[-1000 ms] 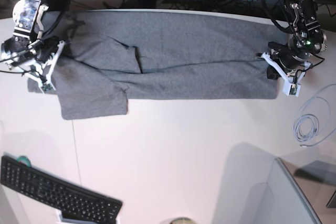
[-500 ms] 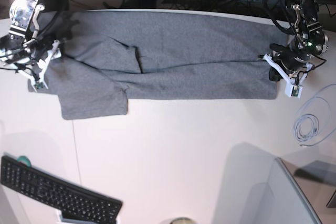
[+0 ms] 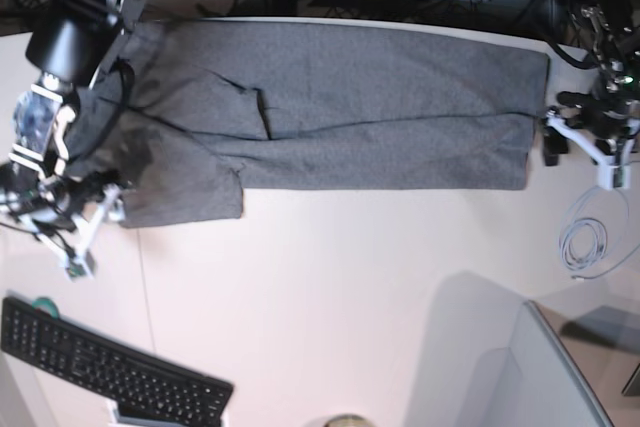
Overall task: Layout the t-shirt on the table in an organized manner, then fold the t-shirt properly
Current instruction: 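Release the shirt with the left gripper and drag the right gripper's end outward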
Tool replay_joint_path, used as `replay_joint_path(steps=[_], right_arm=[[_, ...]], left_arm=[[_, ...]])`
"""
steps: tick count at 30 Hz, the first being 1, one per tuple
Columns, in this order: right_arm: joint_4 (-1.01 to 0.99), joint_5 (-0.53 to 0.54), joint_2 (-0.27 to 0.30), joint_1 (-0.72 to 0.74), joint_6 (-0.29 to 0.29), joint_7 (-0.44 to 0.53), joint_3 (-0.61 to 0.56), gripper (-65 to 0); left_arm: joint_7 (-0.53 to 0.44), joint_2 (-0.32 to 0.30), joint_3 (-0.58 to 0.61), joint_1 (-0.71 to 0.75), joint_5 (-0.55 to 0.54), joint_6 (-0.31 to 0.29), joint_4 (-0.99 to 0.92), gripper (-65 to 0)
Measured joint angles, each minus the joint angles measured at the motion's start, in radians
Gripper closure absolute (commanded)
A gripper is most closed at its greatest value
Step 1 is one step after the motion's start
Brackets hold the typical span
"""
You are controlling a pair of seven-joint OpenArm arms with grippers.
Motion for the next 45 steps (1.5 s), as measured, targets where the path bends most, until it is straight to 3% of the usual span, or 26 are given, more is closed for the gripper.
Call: replay_joint_path(steps=[5, 7, 8, 12, 18, 19, 21, 24, 25, 27, 30, 33, 36, 45], right_arm=[[-0.328, -0.003, 0.026, 0.132, -0.01, 0.119, 0.0, -41.9], [-0.397, -0.008, 0.048, 0.151, -0.103, 0.196, 0.0, -41.9], [-0.425, -0.008, 0.06, 0.155, -0.12, 0.224, 0.0, -41.9], [-0.513, -0.011, 0.085, 0.17, -0.121, 0.243, 0.0, -41.9], [-0.597, -0.003, 0.087, 0.184, -0.121, 0.303, 0.0, -41.1], [-0.6, -0.003, 0.089, 0.185, -0.121, 0.303, 0.0, -38.6], [-0.603, -0.006, 0.09, 0.186, -0.121, 0.301, 0.0, -27.6], [-0.604, -0.006, 0.09, 0.184, -0.122, 0.297, 0.0, -4.4], [-0.604, -0.005, 0.09, 0.183, -0.121, 0.297, 0.0, 0.0], [-0.599, -0.004, 0.089, 0.182, -0.121, 0.295, 0.0, -1.4], [-0.5, -0.004, 0.077, 0.145, -0.12, 0.273, 0.0, -0.2], [-0.349, -0.015, 0.044, 0.091, -0.105, 0.18, 0.002, 0.0], [-0.186, -0.011, 0.001, 0.046, -0.001, 0.052, 0.002, 0.0], [0.227, -0.008, -0.082, -0.148, 0.001, -0.227, -0.007, 0.0]], left_arm=[[-0.001, 0.005, -0.163, 0.044, -0.011, -0.004, 0.044, -50.4], [-0.001, 0.004, -0.226, 0.082, -0.002, -0.019, 0.046, -50.4], [0.002, 0.005, -0.252, 0.098, 0.002, -0.034, 0.044, -50.4], [0.002, 0.008, -0.329, 0.13, -0.001, -0.133, 0.043, -50.4], [0.0, 0.031, -0.377, 0.134, 0.0, -0.152, 0.043, -50.4], [0.0, 0.032, -0.375, 0.134, 0.0, -0.152, 0.043, -50.4], [0.0, 0.032, -0.374, 0.127, -0.001, -0.155, 0.043, -50.4], [0.0, 0.038, -0.374, 0.129, -0.002, -0.155, 0.043, -50.2], [0.001, 0.041, -0.374, 0.129, 0.0, -0.155, 0.043, -50.2], [0.003, 0.041, -0.374, 0.129, 0.0, -0.155, 0.043, -50.2], [0.002, 0.04, -0.374, 0.129, 0.0, -0.155, 0.043, -50.2], [0.003, 0.04, -0.373, 0.128, 0.003, -0.155, 0.04, -50.2], [-0.001, 0.04, -0.372, 0.122, 0.0, -0.155, 0.015, -50.2], [0.0, 0.038, -0.37, 0.122, -0.001, -0.155, -0.035, -50.2]])
